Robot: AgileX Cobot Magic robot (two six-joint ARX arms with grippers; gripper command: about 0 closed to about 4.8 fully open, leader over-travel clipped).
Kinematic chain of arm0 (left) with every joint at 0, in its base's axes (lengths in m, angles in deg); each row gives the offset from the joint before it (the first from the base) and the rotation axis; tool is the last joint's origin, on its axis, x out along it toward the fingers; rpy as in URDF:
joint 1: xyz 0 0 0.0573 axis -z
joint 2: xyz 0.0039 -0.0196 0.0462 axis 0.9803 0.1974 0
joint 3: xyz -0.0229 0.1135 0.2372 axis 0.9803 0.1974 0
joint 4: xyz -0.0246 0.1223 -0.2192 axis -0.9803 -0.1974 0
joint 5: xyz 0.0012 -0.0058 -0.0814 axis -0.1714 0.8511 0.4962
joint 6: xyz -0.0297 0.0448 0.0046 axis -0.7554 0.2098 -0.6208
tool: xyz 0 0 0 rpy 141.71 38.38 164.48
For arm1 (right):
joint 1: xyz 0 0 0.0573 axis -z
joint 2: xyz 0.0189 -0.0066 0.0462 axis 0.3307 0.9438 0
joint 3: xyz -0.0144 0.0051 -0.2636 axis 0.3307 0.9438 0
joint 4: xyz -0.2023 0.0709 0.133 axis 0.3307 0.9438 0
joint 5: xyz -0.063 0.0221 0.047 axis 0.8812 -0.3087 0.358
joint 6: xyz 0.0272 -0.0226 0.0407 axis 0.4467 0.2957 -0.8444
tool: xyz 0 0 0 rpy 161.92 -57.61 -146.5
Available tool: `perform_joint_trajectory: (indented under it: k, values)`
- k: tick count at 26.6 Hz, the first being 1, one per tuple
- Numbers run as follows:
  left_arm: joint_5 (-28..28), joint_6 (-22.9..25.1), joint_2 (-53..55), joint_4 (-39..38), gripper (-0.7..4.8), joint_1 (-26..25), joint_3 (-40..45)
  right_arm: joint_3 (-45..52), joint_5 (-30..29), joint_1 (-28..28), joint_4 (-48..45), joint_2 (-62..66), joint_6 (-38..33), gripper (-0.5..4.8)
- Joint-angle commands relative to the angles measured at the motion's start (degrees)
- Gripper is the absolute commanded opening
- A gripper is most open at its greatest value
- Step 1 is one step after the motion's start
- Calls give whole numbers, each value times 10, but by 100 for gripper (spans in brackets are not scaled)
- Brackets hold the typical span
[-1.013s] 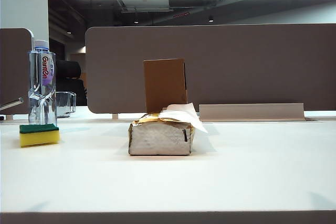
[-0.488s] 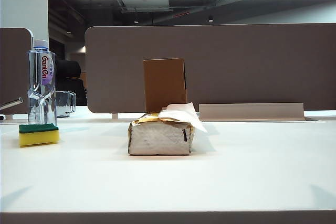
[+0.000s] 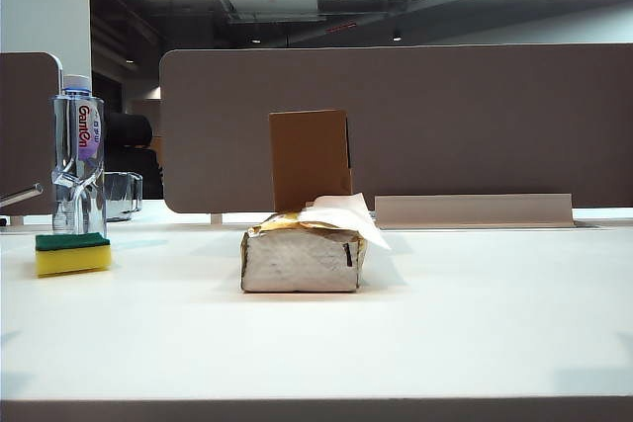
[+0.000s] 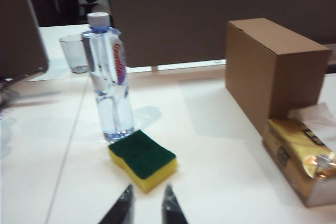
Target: Move the sponge from right to left to wipe the table, avoiding obstacles on the table, and finally reaching the bottle of mineral water.
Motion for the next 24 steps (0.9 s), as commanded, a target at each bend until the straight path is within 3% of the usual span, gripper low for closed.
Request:
perform_joint_trajectory:
  k: [1,6,9,24]
  values:
    - [-29,2,0,26,68,0,2,23,2,-1,-49,0,-1,-7]
    - [-37,2,0,48,44,0,19,61,12,-1,-68,0,0,-6]
    - [-37,-2,0,48,-6,0,35,86,12,-1,-86,0,0,-6]
    - [-37,-17,0,104,-6,0,144,169,8,-2,-109,0,21,-6]
